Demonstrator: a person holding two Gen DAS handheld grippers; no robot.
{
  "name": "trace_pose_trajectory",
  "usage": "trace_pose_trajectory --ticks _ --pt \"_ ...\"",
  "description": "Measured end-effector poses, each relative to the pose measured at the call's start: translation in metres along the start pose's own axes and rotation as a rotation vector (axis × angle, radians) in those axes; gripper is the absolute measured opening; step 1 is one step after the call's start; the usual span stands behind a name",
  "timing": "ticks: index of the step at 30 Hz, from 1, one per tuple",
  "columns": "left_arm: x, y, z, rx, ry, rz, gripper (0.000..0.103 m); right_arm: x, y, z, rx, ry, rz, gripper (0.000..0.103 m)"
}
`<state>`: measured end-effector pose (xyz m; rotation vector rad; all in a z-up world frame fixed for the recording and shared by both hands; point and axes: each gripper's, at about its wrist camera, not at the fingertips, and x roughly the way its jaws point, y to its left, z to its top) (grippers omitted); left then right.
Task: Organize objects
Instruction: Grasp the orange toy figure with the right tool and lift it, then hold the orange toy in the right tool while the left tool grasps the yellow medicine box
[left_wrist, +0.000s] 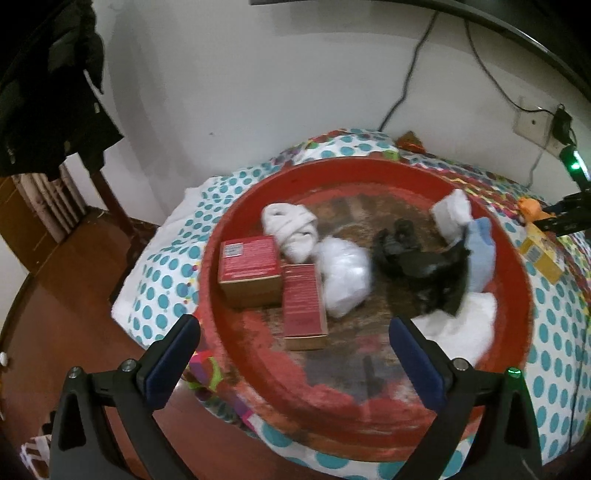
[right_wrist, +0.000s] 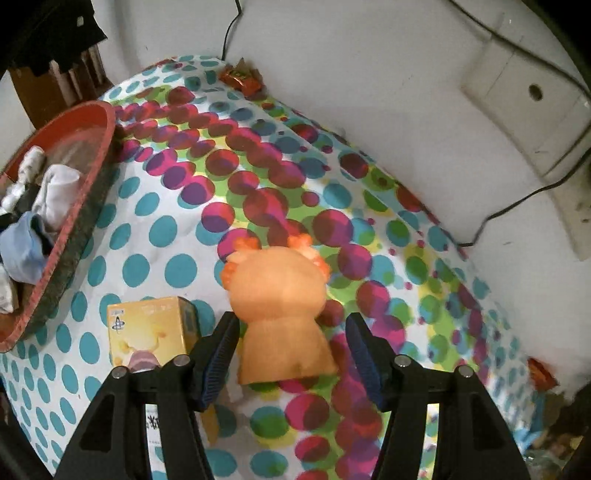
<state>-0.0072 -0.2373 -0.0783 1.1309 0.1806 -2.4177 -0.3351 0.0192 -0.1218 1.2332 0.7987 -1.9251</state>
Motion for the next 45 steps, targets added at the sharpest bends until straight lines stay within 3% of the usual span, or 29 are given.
trace_pose_trajectory --ticks 3,5,12,16,20,27,37,41,45 --pt "-0.005 -0.012 0.006 0.016 0.001 -0.018 0.102 0.008 0.002 -0.003 -0.008 -0.016 -0.010 0.059" --pt "-0.006 -0.020 0.010 0.016 0.005 -0.027 0.102 0.006 0.003 -0.006 0.011 -0.055 0.016 0.047" --pt "-0.011 -0.061 0.028 0.018 0.030 -0.123 0.102 -0.011 -0.007 -0.036 0.205 -0.174 -0.007 0.045" --pt "-0.009 -0.093 0.037 0.031 0.059 -0.155 0.102 -0.025 -0.039 -0.079 0.387 -0.229 -0.040 0.046" --pt "-0.009 -0.136 0.046 0.052 0.091 -0.192 0.102 -0.043 -0.052 -0.124 0.490 -0.277 -0.090 0.046" --pt "0.005 -0.207 0.065 0.051 0.171 -0.269 0.102 -0.062 -0.049 -0.185 0.485 -0.307 -0.099 0.046" --pt "0.065 -0.284 0.088 -0.065 0.395 -0.250 0.102 -0.073 -0.043 -0.217 0.521 -0.350 -0.007 0.046" --pt "0.074 -0.299 0.093 -0.129 0.409 -0.244 0.102 -0.074 -0.041 -0.220 0.513 -0.367 -0.005 0.046" --pt "0.090 -0.308 0.095 -0.206 0.437 -0.180 0.102 -0.074 -0.041 -0.222 0.523 -0.381 0.014 0.046"
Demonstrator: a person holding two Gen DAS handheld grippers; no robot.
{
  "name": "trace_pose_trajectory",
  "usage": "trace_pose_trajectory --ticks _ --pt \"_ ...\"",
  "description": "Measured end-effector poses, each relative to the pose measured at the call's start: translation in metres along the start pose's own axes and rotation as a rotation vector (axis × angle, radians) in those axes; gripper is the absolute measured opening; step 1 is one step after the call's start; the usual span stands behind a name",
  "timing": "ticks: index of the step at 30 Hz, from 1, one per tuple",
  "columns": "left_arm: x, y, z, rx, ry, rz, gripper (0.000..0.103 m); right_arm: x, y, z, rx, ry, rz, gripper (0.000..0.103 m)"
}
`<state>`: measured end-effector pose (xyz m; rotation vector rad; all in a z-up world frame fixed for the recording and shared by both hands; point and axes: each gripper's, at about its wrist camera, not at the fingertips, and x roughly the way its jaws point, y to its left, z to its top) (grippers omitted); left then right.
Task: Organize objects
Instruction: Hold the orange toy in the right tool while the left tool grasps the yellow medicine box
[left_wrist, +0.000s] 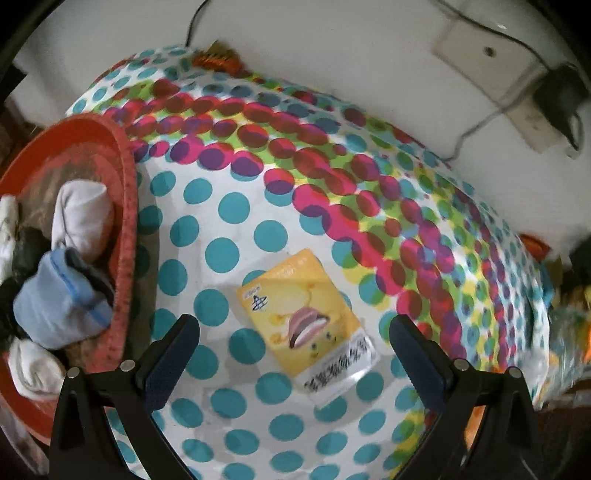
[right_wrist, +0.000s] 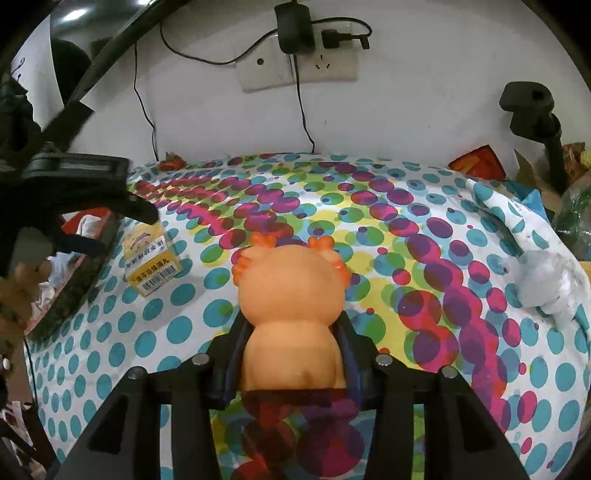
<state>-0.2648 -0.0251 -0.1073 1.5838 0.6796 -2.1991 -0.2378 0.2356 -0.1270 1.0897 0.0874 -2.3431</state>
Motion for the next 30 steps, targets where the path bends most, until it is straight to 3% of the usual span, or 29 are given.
trace_pose_trajectory --ticks 6,12,15,17,19,23,30 --pt "0.017 -0.006 -0.002 -0.082 0.020 0.042 0.102 0.004 0.002 0.001 -0.012 0.012 -0.003 0.046" --pt "0.023 -0.007 -0.006 -0.144 -0.015 0.092 0.101 0.006 -0.001 0.002 0.009 0.020 0.017 0.047" --pt "0.024 -0.009 -0.007 -0.143 -0.028 0.103 0.086 0.009 -0.001 0.002 0.012 0.030 0.022 0.047" --pt "0.021 -0.014 -0.009 -0.100 -0.058 0.131 0.064 0.009 0.000 0.002 0.005 0.031 0.017 0.047" --pt "0.019 -0.016 -0.010 -0.073 -0.074 0.124 0.053 0.009 0.000 0.002 0.007 0.031 0.016 0.047" --pt "0.016 -0.011 -0.012 -0.053 -0.088 0.080 0.050 0.010 0.000 0.002 0.010 0.032 0.016 0.048" --pt "0.012 -0.007 -0.024 0.023 -0.102 0.073 0.047 0.013 0.006 0.002 -0.022 0.050 -0.008 0.048"
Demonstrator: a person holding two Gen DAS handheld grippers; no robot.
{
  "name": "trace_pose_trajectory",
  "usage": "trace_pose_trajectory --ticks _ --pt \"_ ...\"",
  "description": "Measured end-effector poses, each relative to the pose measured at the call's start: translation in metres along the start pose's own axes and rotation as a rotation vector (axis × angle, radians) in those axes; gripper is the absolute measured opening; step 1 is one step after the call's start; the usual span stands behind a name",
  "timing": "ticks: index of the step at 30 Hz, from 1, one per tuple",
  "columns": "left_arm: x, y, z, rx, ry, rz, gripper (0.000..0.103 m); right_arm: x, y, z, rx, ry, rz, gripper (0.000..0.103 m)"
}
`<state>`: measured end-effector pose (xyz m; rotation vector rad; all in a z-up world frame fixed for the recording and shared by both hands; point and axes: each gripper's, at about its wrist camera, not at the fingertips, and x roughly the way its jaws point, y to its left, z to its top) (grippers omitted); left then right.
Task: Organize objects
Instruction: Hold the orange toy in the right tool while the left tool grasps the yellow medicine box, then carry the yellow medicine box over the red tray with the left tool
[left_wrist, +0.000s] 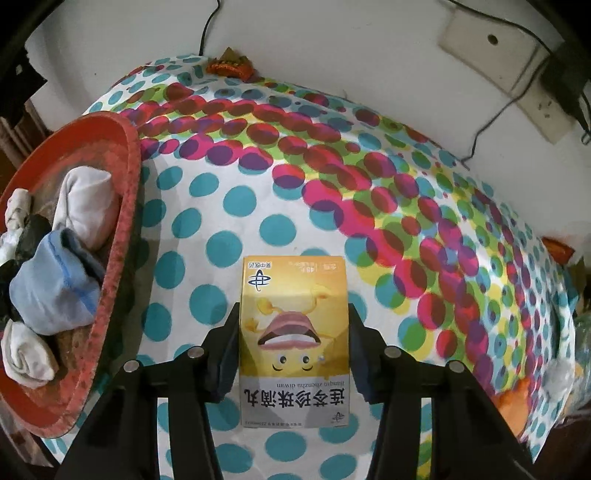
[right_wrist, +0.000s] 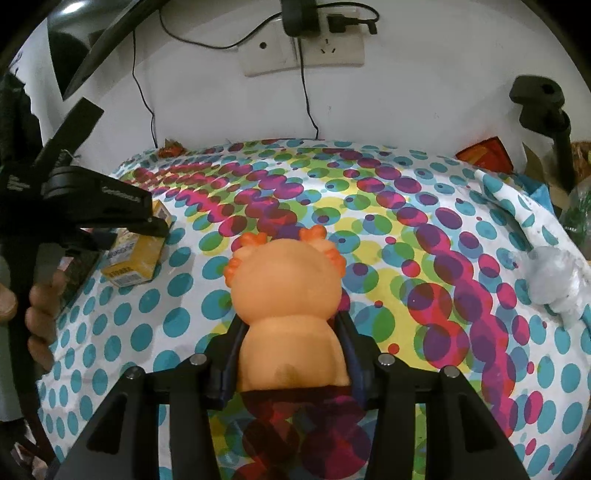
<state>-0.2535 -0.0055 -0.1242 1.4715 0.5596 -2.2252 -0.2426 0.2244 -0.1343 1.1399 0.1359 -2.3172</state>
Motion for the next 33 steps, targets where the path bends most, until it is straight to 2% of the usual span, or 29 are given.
trace_pose_trajectory --ticks 6,19,33 --pt "-0.011 0.007 -0.006 0.064 -0.023 0.000 0.047 0.001 0.006 0.000 -0.025 0.005 -0.027 0.048" --pt "-0.044 0.007 -0.031 0.271 -0.096 -0.021 0.047 0.003 0.007 0.000 -0.030 0.007 -0.034 0.048" --pt "-0.088 0.047 -0.046 0.406 -0.163 -0.053 0.048 0.004 0.008 -0.002 -0.038 0.010 -0.045 0.048"
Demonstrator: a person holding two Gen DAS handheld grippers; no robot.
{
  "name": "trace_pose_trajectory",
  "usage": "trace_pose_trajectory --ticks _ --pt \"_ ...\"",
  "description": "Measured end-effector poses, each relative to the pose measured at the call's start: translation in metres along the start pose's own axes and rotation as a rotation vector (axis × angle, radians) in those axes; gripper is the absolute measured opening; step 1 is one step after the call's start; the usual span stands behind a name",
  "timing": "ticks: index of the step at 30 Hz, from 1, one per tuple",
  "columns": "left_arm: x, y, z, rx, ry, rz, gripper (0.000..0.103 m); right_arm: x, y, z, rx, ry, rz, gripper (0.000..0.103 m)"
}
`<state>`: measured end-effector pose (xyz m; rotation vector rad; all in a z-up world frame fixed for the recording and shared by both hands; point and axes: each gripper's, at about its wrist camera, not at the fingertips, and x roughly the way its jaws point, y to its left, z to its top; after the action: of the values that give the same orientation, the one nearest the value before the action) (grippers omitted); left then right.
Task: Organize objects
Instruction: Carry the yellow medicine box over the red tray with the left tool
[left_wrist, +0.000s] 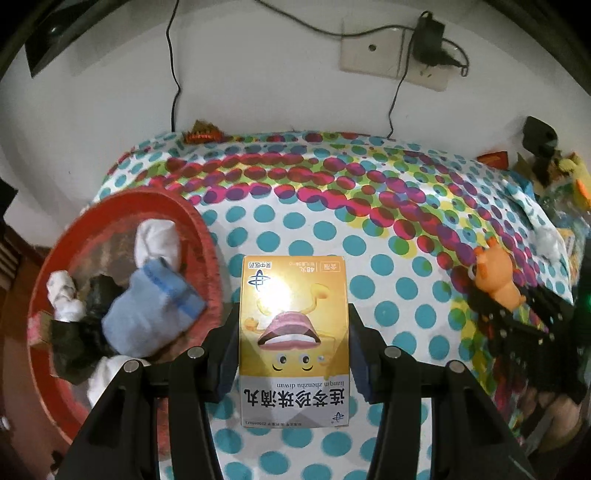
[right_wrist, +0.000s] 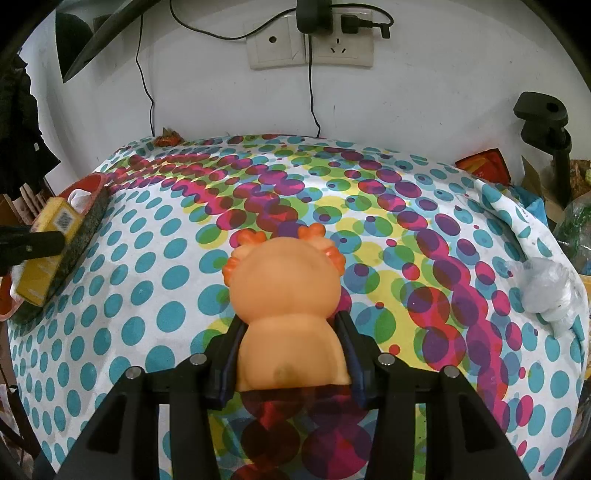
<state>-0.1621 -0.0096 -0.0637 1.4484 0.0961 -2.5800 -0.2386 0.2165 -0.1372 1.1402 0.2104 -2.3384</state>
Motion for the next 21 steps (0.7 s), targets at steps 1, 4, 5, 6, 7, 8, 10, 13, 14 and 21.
trace_pose_trajectory --ticks 1,4,5,6,7,8,10,13,14,21 --pt "-0.005 0.004 -0.001 0.008 -0.010 0.006 0.048 0.001 0.000 0.000 -0.002 0.001 -0.003 0.048" --pt "-0.014 0.015 -0.004 0.013 -0.025 0.009 0.048 0.000 0.000 0.000 -0.006 0.002 -0.009 0.048" --pt "-0.016 0.019 -0.004 0.014 -0.025 0.008 0.048 0.001 0.001 0.000 -0.009 0.003 -0.012 0.048" --pt "-0.018 0.025 -0.005 0.012 -0.024 0.013 0.048 0.001 0.002 0.000 -0.011 0.003 -0.015 0.048" --pt "-0.020 0.029 -0.006 0.009 -0.025 0.016 0.048 0.001 0.003 0.000 -0.013 0.004 -0.017 0.048" --pt "-0.022 0.034 -0.007 0.008 -0.029 0.021 0.048 0.001 0.003 0.000 -0.015 0.004 -0.020 0.048" --pt "-0.027 0.042 -0.007 0.006 -0.036 0.033 0.048 0.001 0.003 0.000 -0.018 0.005 -0.023 0.048" --pt "-0.033 0.058 -0.008 -0.014 -0.042 0.038 0.048 0.001 0.004 0.000 -0.018 0.005 -0.024 0.048" --pt "-0.034 0.061 -0.007 -0.018 -0.041 0.037 0.048 0.001 0.004 0.000 -0.018 0.005 -0.024 0.048" --pt "-0.041 0.094 -0.010 -0.060 -0.052 0.076 0.048 0.001 0.005 0.000 -0.026 0.007 -0.034 0.048"
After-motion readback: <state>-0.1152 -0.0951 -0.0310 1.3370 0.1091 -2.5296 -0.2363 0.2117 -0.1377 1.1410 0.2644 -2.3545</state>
